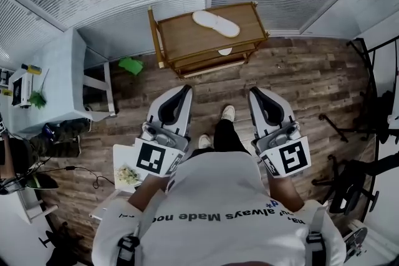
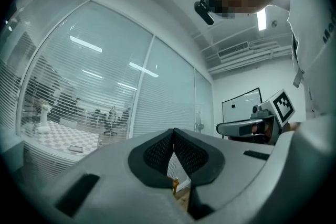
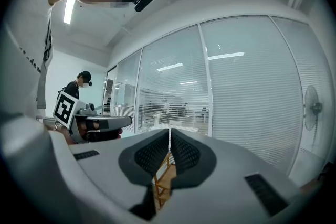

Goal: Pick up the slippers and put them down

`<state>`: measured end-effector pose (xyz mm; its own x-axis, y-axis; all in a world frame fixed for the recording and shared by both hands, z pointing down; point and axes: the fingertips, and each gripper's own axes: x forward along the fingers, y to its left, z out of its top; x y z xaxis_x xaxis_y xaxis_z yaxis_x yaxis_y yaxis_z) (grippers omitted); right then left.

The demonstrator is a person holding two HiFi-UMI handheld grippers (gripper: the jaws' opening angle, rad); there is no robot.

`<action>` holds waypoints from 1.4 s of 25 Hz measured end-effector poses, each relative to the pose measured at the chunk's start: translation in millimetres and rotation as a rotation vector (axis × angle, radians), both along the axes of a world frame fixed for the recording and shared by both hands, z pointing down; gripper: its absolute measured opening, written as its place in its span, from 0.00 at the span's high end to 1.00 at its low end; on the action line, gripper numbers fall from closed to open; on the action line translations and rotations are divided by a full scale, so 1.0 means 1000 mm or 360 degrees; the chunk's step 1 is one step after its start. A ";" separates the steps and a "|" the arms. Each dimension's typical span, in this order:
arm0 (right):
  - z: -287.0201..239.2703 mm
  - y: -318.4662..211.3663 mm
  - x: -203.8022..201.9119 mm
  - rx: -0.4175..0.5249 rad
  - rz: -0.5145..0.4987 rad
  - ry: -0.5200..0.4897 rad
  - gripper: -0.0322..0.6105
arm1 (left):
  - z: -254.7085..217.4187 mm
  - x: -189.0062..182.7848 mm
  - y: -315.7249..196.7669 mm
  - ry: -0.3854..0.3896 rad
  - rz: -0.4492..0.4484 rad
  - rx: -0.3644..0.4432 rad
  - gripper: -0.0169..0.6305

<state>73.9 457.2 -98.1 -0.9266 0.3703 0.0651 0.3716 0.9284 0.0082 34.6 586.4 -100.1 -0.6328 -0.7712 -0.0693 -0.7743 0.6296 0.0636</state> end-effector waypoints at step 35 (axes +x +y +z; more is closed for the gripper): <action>0.021 -0.175 -0.213 -0.0092 -0.0049 0.0064 0.92 | 0.014 -0.215 -0.162 0.0010 -0.0104 -0.0085 0.96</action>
<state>-139.0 282.3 -77.0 -0.9117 0.4029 0.0797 0.3991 0.9149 -0.0602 -180.4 424.7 -86.3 -0.6822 -0.7307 -0.0248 -0.7311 0.6814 0.0335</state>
